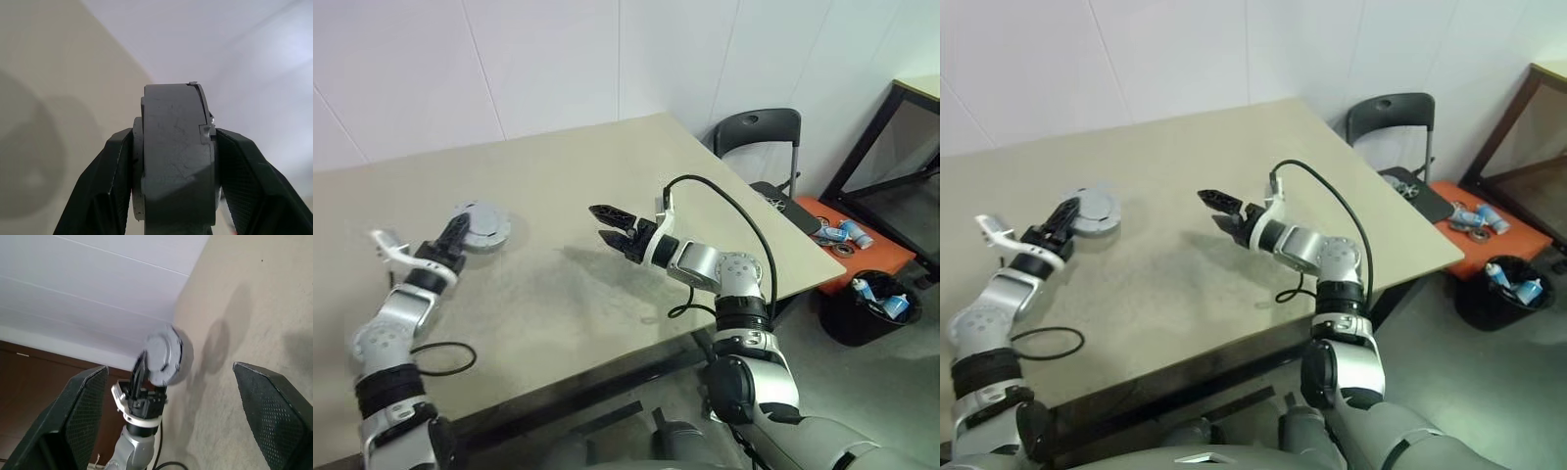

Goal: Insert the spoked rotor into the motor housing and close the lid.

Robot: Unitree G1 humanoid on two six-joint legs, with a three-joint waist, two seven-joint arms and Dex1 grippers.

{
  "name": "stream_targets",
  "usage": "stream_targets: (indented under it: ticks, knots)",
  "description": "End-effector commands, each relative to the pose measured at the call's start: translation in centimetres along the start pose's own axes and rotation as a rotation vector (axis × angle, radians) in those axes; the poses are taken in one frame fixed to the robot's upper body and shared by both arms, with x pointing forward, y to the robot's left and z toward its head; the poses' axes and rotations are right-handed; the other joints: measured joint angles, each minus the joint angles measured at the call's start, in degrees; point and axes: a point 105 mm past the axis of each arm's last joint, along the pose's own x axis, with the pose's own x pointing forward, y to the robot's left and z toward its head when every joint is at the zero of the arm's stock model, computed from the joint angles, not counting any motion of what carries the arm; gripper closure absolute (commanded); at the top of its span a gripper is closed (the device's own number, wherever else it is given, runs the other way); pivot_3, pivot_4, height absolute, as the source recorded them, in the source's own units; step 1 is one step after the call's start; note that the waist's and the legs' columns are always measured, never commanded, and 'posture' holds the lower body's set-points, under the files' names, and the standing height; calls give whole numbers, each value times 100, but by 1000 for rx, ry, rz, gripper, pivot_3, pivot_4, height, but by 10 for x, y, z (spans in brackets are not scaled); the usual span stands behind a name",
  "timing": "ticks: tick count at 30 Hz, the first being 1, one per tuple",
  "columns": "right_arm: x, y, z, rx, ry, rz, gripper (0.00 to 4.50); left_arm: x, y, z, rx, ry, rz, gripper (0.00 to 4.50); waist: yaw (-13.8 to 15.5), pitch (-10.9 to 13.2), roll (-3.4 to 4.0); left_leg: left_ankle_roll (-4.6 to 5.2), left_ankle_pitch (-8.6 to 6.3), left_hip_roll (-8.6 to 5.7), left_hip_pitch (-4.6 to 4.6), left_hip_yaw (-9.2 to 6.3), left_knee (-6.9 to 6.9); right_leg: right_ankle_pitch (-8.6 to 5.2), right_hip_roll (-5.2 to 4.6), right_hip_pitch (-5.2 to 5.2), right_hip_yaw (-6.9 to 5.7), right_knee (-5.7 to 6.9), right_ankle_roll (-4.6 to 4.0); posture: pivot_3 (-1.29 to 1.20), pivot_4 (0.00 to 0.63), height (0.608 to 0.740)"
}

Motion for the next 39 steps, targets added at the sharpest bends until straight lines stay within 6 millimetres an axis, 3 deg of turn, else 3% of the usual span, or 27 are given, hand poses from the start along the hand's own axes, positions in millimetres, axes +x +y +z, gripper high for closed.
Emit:
stream_targets:
  ticks: [1, 5, 8, 16, 20, 23, 27, 30, 34, 37, 39]
  knots:
    - [8, 15, 3, -28, 1, 46, 244, -14, -2, 36, 87, -89, -11, 2048, 4, -1, -5, 0, 0, 0, 0, 0, 0, 0, 0, -1, 0, 1, 0, 0, 0, 740]
    - [10, 14, 2, -32, 8, 41, 244, -28, 18, 33, 145, -64, 72, 2048, 24, -2, -6, -2, 0, -6, 0, 0, 0, 1, -18, -1, -2, 3, -2, 0, 0, 740]
    - [9, 13, 1, -37, 11, 33, 244, -37, 45, 21, 158, -40, 174, 2048, 29, -6, -13, -3, -1, -16, -1, 0, 0, 1, -43, -1, -2, 2, -2, 0, 0, 740]
    - [9, 13, 2, -76, 18, 20, 244, -47, 78, -3, 224, 16, 303, 2048, 23, -36, 10, -13, 2, -18, 13, -2, -3, 6, -60, 1, 0, 11, -12, 0, 0, 740]
    - [5, 10, 4, -67, 6, 14, 192, -54, 72, 2, 235, -14, 273, 969, -13, -50, 25, -14, 2, -15, 41, 1, -14, 0, -56, 16, 11, 11, -33, 0, 0, 740]
    - [5, 10, 2, -75, 13, 17, 192, -62, 90, 15, 287, -26, 401, 14, -7, -61, 10, -14, 2, -11, 33, 0, -16, 3, -55, 9, 7, 10, -27, 0, 0, 740]
    - [9, 10, 1, -81, 11, 16, 192, -60, 76, 54, 323, -101, 348, 14, -40, -61, 6, -13, 2, -5, 33, 2, -22, 8, -47, 1, 12, 12, -22, 0, 0, 740]
    - [8, 10, 2, -89, -4, 16, 192, -54, 55, 93, 373, -161, 278, 14, -6, -68, -16, -18, 5, -4, -4, 0, -21, 9, -48, -33, 9, 12, -23, 0, 0, 740]
    - [2, 11, 7, -133, -16, 12, 192, -35, 9, 130, 459, -179, 98, 14, 36, -76, -29, -28, 1, -15, -20, 0, -22, 9, -65, -40, 1, 1, -24, 0, 0, 740]
    - [-3, 12, 10, -160, -19, 7, 192, -18, -25, 134, 500, -144, -47, 14, 16, -77, -29, -33, -7, -36, -23, 2, -24, 9, -86, -38, 1, -3, -25, 0, 0, 740]
    - [-10, 12, 13, -236, -8, -19, 192, 2, -57, 113, 580, -32, -193, 14, 26, -79, -33, -31, -9, -54, -22, 3, -28, 9, -106, -39, -3, -3, -24, 0, 0, 740]
